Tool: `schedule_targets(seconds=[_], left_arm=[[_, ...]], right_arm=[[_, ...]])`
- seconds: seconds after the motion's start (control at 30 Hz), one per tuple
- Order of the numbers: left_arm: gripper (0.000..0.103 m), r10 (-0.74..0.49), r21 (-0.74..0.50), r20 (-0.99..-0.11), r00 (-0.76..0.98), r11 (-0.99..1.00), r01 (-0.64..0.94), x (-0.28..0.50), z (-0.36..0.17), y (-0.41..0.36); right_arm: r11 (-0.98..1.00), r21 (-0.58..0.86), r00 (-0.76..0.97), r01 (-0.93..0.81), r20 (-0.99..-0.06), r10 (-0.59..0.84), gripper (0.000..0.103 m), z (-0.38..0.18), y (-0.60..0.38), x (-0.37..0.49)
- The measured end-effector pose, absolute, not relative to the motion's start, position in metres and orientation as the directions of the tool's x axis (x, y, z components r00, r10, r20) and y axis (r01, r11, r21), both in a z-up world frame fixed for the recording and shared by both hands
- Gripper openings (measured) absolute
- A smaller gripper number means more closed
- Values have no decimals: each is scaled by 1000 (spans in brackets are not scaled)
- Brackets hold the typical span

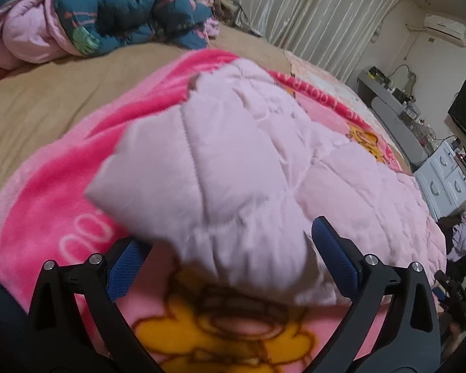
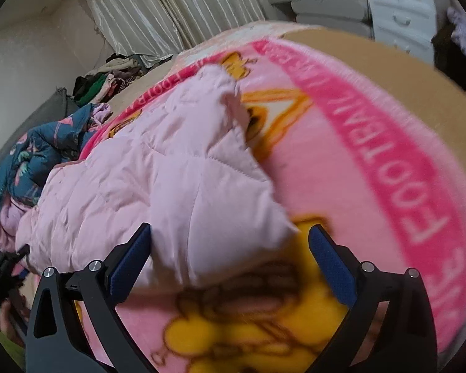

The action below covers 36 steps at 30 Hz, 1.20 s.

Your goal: Fold large clothes

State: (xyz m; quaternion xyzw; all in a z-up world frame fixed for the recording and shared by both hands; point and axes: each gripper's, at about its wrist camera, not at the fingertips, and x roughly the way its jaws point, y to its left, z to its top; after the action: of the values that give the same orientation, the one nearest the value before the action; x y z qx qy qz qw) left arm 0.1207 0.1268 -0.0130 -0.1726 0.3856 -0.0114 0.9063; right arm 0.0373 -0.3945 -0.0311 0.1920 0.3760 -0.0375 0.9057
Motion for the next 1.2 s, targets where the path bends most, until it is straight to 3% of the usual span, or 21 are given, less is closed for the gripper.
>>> schedule_targets(seconds=[0.2,0.4,0.6,1.2], left_arm=[[94,-104,-276,-623,775,957,-94,83,20,123],[94,-77,-233,-549,832,970,-64,53,55,114],[94,-81,-196,-509,857,980,-24,32,67,101],[94,-153,-144,-544,825,986,88,22,43,63]], right_arm=[[963,229,796,144,-605,25,99,13,-370,10],[985,173,871,17,-485,71,99,52,-326,-9],[987,152,896,-54,-428,115,99,71,-292,-23],[983,29,851,-181,-497,171,99,44,-207,-24]])
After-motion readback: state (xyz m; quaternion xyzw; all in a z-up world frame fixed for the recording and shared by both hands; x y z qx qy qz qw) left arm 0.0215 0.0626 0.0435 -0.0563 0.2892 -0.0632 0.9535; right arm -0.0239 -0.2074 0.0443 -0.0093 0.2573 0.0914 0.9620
